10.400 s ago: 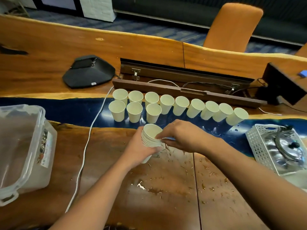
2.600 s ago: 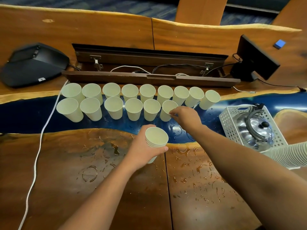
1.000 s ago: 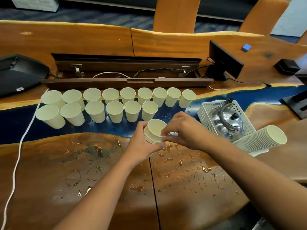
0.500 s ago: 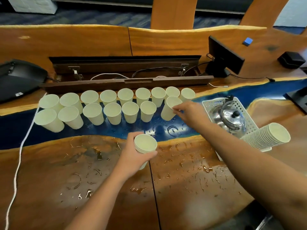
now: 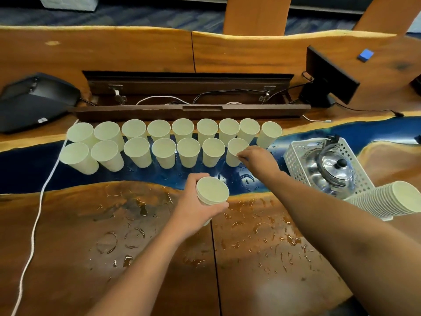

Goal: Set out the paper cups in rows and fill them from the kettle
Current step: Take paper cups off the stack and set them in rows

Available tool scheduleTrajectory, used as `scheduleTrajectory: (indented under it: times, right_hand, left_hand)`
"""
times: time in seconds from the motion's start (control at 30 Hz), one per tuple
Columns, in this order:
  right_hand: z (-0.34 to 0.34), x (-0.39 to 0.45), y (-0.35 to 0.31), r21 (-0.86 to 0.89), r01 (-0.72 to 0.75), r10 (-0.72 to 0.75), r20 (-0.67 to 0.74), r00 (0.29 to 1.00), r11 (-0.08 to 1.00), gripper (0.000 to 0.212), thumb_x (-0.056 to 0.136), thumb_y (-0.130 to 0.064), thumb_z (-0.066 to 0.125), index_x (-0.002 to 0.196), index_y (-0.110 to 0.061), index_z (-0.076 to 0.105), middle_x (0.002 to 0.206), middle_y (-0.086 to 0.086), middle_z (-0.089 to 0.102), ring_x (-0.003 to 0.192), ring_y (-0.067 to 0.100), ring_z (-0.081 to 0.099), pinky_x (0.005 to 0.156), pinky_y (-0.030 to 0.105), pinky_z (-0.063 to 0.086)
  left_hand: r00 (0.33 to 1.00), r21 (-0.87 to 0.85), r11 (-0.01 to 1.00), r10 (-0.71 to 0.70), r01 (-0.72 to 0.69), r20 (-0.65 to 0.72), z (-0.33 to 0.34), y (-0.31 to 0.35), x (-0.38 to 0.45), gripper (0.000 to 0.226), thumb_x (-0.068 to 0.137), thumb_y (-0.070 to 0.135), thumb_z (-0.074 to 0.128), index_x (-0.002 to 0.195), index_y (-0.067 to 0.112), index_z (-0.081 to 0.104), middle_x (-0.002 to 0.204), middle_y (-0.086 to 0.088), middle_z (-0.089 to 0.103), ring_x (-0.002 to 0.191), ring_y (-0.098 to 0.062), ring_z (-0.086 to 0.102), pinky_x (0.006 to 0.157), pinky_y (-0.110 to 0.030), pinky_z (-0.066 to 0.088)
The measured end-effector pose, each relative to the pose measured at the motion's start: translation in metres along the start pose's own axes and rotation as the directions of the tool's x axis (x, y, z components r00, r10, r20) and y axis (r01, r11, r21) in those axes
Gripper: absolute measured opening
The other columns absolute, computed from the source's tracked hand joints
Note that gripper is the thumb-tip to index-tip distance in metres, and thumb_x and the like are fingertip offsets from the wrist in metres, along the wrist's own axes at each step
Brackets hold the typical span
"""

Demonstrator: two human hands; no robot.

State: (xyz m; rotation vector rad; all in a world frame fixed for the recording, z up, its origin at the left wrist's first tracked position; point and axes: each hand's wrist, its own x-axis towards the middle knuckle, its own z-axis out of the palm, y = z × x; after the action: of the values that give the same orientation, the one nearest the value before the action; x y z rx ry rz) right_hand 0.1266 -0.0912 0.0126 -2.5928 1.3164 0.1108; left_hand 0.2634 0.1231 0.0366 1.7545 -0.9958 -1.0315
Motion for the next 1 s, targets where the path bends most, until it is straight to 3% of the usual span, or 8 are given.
scheduleTrajectory:
  times: [0.2,0.33,0.47,0.57,0.63,0.73,0.87,1.0]
  right_hand:
    - [0.003,0.007,0.001,0.044,-0.06,0.058,0.048,0.997,0.997,0.038,0.097,-0.017,0.061,0.135,-0.021,0.06,0.141,0.007,0.056,0.122,0.03,0.058,0.109,0.043,0.043]
    - [-0.005,-0.009,0.0,0.148,0.002,0.011,-0.09,0.996,0.989,0.047,0.095,-0.023,0.064,0.141,-0.026,0.053,0.147,-0.002,0.05,0.133,0.024,0.049,0.11,0.044,0.042]
    - [-0.03,-0.048,-0.017,0.414,0.105,-0.028,-0.189,0.982,0.904,0.033,0.096,-0.029,0.062,0.129,-0.026,0.064,0.132,-0.002,0.064,0.12,0.018,0.059,0.103,0.044,0.05]
    - [-0.049,-0.083,-0.027,0.514,0.2,-0.204,-0.049,0.978,0.835,0.022,0.096,-0.026,0.061,0.115,-0.027,0.073,0.118,-0.01,0.07,0.11,0.007,0.061,0.099,0.037,0.051]
    - [-0.059,-0.098,-0.027,0.506,0.209,-0.291,0.086,0.953,0.837,0.023,0.097,-0.025,0.061,0.116,-0.03,0.072,0.121,-0.013,0.068,0.116,0.006,0.059,0.104,0.038,0.047]
    - [-0.068,-0.107,-0.025,0.431,0.275,-0.381,0.18,0.907,0.859,0.028,0.098,-0.026,0.059,0.124,-0.03,0.068,0.126,-0.014,0.066,0.121,0.005,0.056,0.106,0.04,0.045]
    - [-0.081,-0.114,-0.024,0.345,0.286,-0.369,0.202,0.907,0.894,0.029,0.098,-0.026,0.058,0.126,-0.028,0.067,0.125,-0.012,0.067,0.115,0.007,0.06,0.101,0.037,0.049]
    - [-0.091,-0.121,-0.024,0.331,0.301,-0.364,0.147,0.92,0.894,0.025,0.098,-0.029,0.06,0.12,-0.031,0.069,0.12,-0.016,0.068,0.105,-0.001,0.061,0.091,0.022,0.047]
  left_hand:
    - [1.0,0.005,1.0,-0.002,0.002,0.004,0.005,0.001,0.007,0.082,0.065,0.037,0.091,0.128,0.041,0.037,0.121,0.02,0.048,0.114,-0.006,0.049,0.089,-0.02,0.046]
    - [1.0,-0.002,1.0,0.003,-0.003,0.007,0.005,0.0,0.01,0.081,0.067,0.035,0.09,0.127,0.039,0.038,0.119,0.02,0.048,0.113,-0.005,0.05,0.084,-0.016,0.044]
    - [1.0,0.004,1.0,0.005,-0.005,0.006,0.006,0.0,0.015,0.078,0.068,0.033,0.089,0.127,0.037,0.039,0.118,0.018,0.05,0.109,-0.006,0.051,0.078,-0.015,0.044]
    - [1.0,-0.024,1.0,0.0,0.001,0.015,0.009,0.003,0.018,0.074,0.068,0.033,0.089,0.126,0.035,0.043,0.115,0.016,0.053,0.106,-0.007,0.053,0.077,-0.019,0.045]
    - [0.999,-0.045,0.999,-0.011,0.012,0.033,0.011,0.005,0.02,0.069,0.069,0.035,0.088,0.125,0.035,0.047,0.113,0.013,0.055,0.103,-0.008,0.055,0.076,-0.022,0.046]
    - [0.996,-0.069,0.997,-0.024,0.03,0.087,0.015,0.013,0.018,0.065,0.07,0.041,0.086,0.123,0.037,0.05,0.11,0.014,0.057,0.098,-0.007,0.057,0.073,-0.021,0.047]
    - [0.99,-0.074,0.997,-0.018,0.029,0.14,0.019,0.02,0.017,0.068,0.068,0.051,0.083,0.126,0.039,0.049,0.111,0.014,0.059,0.1,-0.008,0.058,0.077,-0.026,0.05]
    - [0.982,-0.075,0.997,0.018,-0.004,0.186,0.023,0.029,0.013,0.07,0.07,0.063,0.067,0.131,0.038,0.043,0.113,0.015,0.057,0.102,-0.009,0.058,0.077,-0.022,0.049]
